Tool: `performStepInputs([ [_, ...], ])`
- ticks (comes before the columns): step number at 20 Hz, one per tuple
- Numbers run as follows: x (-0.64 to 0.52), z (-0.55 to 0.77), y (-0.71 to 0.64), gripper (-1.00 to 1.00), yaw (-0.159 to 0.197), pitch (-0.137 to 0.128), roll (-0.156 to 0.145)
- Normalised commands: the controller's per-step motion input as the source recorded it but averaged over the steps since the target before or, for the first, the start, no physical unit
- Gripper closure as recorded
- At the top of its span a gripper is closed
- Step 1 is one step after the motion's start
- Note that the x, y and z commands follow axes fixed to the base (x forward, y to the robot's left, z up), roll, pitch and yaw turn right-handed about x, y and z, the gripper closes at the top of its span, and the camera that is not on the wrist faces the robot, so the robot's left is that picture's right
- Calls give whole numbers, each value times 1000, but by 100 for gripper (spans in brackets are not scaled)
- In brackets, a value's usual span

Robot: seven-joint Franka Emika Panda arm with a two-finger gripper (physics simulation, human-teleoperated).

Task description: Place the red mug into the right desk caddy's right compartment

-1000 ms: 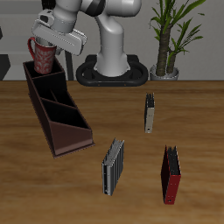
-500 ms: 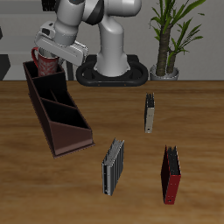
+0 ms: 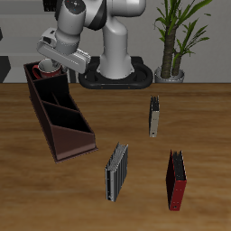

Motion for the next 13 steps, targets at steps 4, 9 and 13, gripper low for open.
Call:
performStepInputs([
  [4,-12,66,42,-100,-7,-5,2],
  [9,-78,254,99,-100,9,-34,19],
  [13,-329,639,55,-100,14,-105,-9],
])
